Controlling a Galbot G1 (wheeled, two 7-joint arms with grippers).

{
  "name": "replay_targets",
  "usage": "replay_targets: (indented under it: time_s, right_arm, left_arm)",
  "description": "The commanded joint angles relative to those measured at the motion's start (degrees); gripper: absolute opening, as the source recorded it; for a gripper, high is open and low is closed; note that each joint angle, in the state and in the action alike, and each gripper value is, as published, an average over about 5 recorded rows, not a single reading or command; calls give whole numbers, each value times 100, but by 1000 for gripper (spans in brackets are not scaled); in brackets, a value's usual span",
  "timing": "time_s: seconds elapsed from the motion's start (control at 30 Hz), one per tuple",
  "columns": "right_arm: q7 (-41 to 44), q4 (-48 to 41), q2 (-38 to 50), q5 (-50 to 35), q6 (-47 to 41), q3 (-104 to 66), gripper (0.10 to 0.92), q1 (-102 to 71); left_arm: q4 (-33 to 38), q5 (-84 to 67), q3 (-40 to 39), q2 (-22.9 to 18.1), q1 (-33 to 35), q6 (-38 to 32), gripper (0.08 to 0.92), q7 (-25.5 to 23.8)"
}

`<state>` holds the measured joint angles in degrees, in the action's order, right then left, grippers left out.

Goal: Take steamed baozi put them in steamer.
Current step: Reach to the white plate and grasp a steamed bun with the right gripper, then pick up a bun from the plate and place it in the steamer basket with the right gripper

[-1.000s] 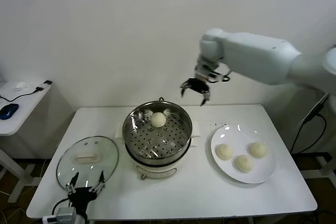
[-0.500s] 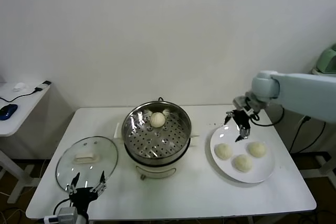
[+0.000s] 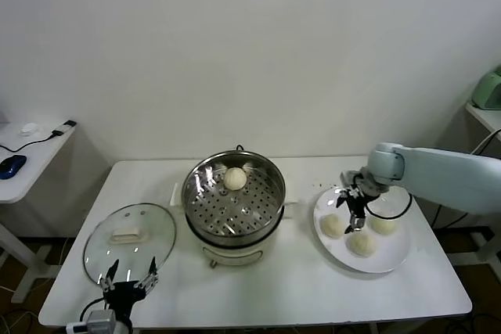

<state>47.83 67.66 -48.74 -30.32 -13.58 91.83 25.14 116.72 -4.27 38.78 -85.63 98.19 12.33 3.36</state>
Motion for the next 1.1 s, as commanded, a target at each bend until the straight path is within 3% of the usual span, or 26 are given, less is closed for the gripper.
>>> replay_targets:
  time_s: [0.03,0.23,0.5,0.73,0.93,1.1]
  right_arm:
    - [-150,-495,-260,1,-239,-417,823,-621]
    - [-157,-418,-267,64,-240,-437,819,-635]
    - [37,-176,-175,225,-209,-293,685,-284]
    - [392,22,-15,135,-55,-158,649,480]
    - [918,141,-158,-496,126,319,645,2044]
    - [1089,534,-577,-1648,-17,738,645,3353]
  left_arm:
    - [-11,-18,10,10,7,-7,823,-4]
    - [-31,-31,15,22,4,-16,823,2]
    - [54,-25,3,14,42,8,823,5]
    - [109,-14,-46,-10,64,36,823,20]
    - [191,-6,-60,6,91,79,823,23]
    - [272,-8,-73,24,98,115,823,21]
